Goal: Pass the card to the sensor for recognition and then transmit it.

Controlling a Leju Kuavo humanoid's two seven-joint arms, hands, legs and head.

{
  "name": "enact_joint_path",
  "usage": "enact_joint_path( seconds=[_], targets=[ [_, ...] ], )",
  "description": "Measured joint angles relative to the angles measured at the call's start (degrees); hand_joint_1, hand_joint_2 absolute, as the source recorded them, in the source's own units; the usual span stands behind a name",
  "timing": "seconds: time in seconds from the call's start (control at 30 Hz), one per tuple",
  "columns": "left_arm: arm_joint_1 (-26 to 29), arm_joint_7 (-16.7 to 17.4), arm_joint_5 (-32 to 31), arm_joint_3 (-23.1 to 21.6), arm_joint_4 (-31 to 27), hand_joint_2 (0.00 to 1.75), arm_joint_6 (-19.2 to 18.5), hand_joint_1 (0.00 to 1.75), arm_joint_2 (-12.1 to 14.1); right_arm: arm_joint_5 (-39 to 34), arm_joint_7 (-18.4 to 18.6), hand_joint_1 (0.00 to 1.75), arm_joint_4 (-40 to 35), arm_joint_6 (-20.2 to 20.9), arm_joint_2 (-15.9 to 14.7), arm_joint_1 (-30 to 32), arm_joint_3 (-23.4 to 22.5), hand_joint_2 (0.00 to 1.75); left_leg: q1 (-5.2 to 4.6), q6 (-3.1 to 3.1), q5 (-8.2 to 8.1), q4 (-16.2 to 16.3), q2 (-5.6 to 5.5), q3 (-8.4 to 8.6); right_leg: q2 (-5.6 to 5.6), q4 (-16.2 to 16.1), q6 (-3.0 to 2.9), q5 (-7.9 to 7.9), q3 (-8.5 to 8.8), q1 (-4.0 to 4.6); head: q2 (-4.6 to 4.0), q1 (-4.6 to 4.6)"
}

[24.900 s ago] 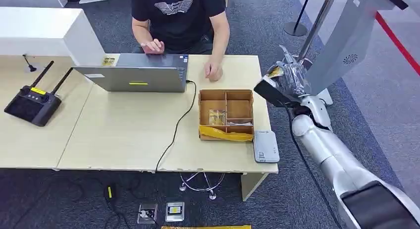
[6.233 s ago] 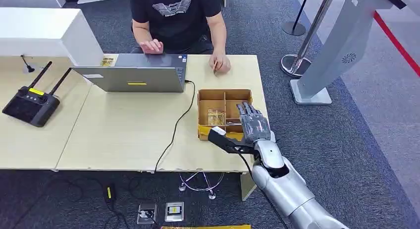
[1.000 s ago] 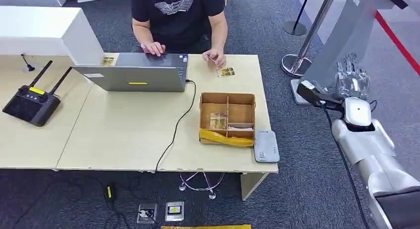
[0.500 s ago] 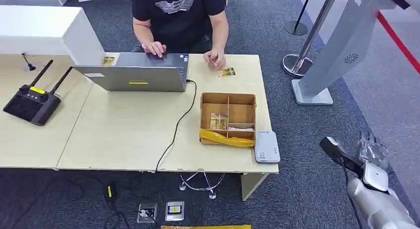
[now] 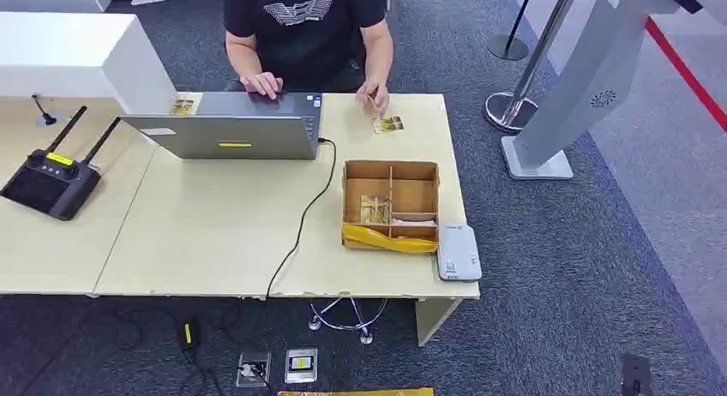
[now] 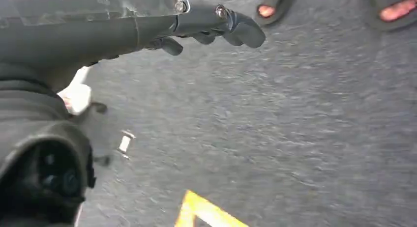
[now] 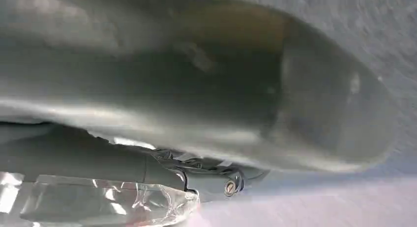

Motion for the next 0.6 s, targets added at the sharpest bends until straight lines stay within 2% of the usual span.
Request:
enact_joint_path(
  seconds=[0.1, 0.23, 0.27, 0.4, 0.6],
  targets=[
    [0.00, -0.19, 0.50, 0.67, 0.00, 0.00, -0.32, 0.00, -0.11, -1.53, -0.31, 0.00, 0.39, 0.46, 1.54, 0.22, -4.39, 0.00, -0.01, 0.00, 0.01, 0.00, 0.00, 0.01, 0.02, 0.01, 0.00, 0.00, 0.02, -0.01, 0.00, 0.00],
    [0.06, -1.51, 0.46, 1.90, 0.00, 0.00, -4.66, 0.00, 0.24, -5.27, -2.87, 0.00, 0.74, 6.17, 3.12, 0.25, -10.90, 0.00, -0.03, 0.00, 0.01, 0.01, 0.00, 0.01, 0.02, 0.02, 0.00, 0.01, 0.04, -0.03, 0.00, 0.00],
    [0.05, -1.88, 0.48, 1.99, 0.00, 0.00, -4.68, 0.00, 0.39, -5.29, -3.67, 0.00, 0.79, 7.50, 3.34, 0.25, -11.84, 0.00, -0.03, 0.00, 0.01, 0.01, 0.00, 0.01, 0.02, 0.02, 0.00, 0.01, 0.04, -0.03, 0.00, 0.02],
    [0.10, -2.99, 2.29, 3.41, 0.20, 0.00, -1.01, 0.00, 0.52, -5.09, -5.40, 0.00, 0.94, 10.86, 4.02, 0.25, -15.20, 0.00, -0.03, 0.00, 0.00, 0.01, 0.00, 0.02, 0.04, 0.02, 0.00, 0.01, 0.03, -0.03, 0.00, 0.00],
    [0.25, -3.34, 2.75, 4.72, 0.31, 0.00, 0.07, 0.00, 0.24, -4.52, -6.19, 0.00, 1.14, 11.78, 4.74, 0.23, -17.87, 0.00, -0.04, 0.00, 0.00, 0.00, 0.00, 0.01, 0.02, 0.02, 0.00, 0.00, 0.04, -0.04, 0.00, 0.02]
  ],
)
